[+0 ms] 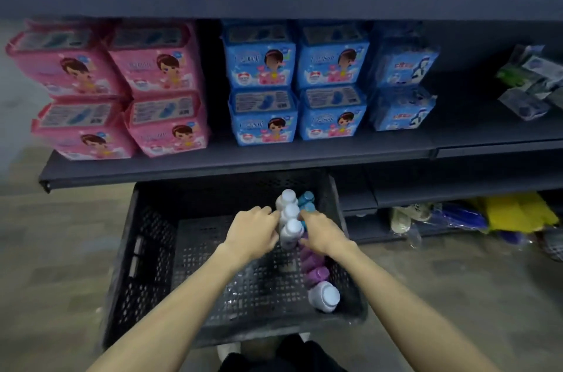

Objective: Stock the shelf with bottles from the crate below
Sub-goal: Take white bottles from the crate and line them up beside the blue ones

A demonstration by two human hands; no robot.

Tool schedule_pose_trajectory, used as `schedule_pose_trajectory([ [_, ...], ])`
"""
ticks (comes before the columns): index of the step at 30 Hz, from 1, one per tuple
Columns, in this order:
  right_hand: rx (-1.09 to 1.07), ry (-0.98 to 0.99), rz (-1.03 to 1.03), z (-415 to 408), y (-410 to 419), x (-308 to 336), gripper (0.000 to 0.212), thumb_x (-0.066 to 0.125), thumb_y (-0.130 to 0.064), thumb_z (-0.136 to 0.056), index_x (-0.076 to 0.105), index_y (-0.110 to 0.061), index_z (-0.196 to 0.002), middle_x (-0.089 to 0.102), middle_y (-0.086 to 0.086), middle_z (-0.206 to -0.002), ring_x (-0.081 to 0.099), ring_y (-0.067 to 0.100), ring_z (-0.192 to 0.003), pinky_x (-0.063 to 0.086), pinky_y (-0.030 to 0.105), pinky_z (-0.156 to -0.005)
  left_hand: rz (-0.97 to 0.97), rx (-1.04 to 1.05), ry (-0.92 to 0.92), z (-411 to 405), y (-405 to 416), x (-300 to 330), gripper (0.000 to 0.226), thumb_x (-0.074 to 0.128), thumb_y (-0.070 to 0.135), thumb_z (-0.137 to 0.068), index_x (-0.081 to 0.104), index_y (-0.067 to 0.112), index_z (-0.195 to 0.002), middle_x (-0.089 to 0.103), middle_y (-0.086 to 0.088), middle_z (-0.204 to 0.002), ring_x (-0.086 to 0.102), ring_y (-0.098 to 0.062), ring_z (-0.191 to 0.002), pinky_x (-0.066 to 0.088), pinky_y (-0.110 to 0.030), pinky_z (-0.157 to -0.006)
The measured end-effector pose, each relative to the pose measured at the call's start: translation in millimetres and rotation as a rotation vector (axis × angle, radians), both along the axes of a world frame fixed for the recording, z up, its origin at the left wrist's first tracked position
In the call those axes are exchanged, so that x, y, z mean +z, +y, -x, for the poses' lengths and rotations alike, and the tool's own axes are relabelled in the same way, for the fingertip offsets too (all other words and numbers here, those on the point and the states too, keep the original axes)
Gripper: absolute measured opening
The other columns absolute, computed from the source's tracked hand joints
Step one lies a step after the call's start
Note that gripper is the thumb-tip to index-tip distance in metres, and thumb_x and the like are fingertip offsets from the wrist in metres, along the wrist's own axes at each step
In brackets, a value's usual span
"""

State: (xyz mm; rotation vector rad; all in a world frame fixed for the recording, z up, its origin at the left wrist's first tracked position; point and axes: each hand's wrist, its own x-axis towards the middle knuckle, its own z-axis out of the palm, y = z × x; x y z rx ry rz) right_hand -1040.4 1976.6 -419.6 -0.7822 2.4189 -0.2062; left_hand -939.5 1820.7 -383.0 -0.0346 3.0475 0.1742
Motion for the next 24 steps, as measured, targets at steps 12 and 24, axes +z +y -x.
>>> schedule_pose_trajectory([
  [12,-0.025,0.073,-0.006,-22,-12,-72,0.047,0.052,0.007,-0.087,0.039,-0.012,-0.128,0.04,0.013,-0.135,0.058,0.034,-0.101,0.038,0.038,-0.061,-0.116,0.185,-0.198,-12,25,-43,0.023,0.05,0.032,-0.089,0.053,0.017,-0.106,0.058,-0.002,-0.106,0.058,-0.025,-0.1,0.042,-0.035,-0.068],
  [24,0.044,0.034,-0.051,-21,-13,-98,0.062,0.045,0.011,-0.089,0.035,-0.016,-0.144,0.046,0.013,-0.138,0.058,0.04,-0.112,0.048,0.047,-0.082,-0.159,0.247,-0.3,-34,24,-73,0.029,0.05,0.034,-0.089,0.05,0.021,-0.115,0.059,-0.001,-0.116,0.059,-0.025,-0.106,0.048,-0.037,-0.079],
])
